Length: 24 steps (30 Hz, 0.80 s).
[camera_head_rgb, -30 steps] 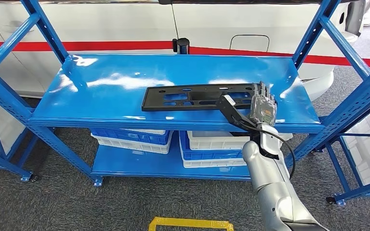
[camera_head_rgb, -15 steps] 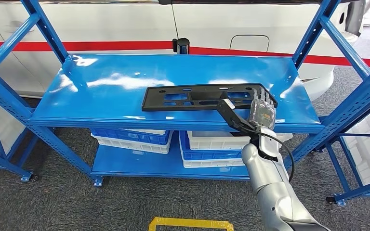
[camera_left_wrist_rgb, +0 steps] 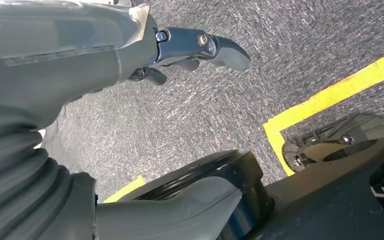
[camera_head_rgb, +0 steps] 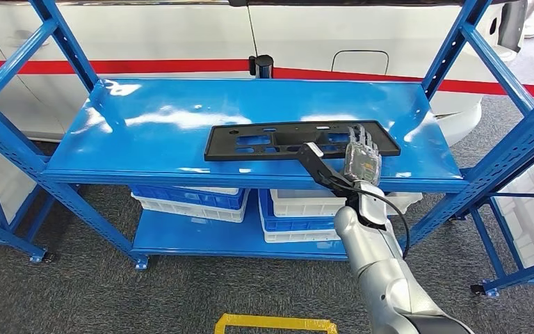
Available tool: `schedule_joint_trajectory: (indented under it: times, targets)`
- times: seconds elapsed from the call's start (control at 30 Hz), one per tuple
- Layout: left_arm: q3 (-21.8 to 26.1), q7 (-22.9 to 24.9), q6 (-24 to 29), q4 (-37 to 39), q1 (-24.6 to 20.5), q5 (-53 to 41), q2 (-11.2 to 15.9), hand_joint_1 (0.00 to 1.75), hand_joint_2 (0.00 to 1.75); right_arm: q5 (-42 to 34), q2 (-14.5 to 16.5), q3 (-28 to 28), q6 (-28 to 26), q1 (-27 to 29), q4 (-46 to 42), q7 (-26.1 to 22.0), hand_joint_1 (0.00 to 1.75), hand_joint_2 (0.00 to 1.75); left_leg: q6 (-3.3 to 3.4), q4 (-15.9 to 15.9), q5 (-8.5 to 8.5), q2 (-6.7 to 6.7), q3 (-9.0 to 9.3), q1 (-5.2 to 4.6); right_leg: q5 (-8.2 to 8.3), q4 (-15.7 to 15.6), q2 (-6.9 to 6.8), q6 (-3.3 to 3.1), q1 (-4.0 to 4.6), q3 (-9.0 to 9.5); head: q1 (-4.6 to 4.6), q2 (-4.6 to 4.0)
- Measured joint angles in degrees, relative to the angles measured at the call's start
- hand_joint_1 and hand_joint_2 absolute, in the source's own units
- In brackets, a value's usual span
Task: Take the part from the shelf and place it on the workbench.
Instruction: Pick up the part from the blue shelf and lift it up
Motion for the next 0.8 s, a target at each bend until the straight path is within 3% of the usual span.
schedule_joint_trajectory:
  times: [0.37,0.67,0.8]
  targets:
    - [0.6,0.1,0.9,0.0,0.0,1.2,-0.3,0.00,1.75,0.5,3.1,0.7,0.0,-1.2,2.4,-0.5,0.00,1.75,0.01,0.0,0.01,-0.01,-0.01,0.00,0.00,0.0,0.00,0.00,0.00,0.00,-0.01,0.01]
    - [1.6,0.4,1.3,0.0,0.0,1.3,-0.5,0.00,1.75,1.1,3.7,1.0,0.1,-2.0,4.1,1.0,0.00,1.75,0.01,0.0,0.01,-0.01,-0.01,0.00,0.00,0.0,0.00,0.00,0.00,0.00,-0.01,0.02]
    - [1.6,0.5,1.3,0.0,0.0,1.3,-0.5,0.00,1.75,1.2,3.7,1.0,0.2,-2.2,4.5,1.6,1.73,1.75,0.01,0.0,0.01,-0.01,-0.01,0.00,0.00,0.0,0.00,0.00,0.00,0.00,0.00,0.02]
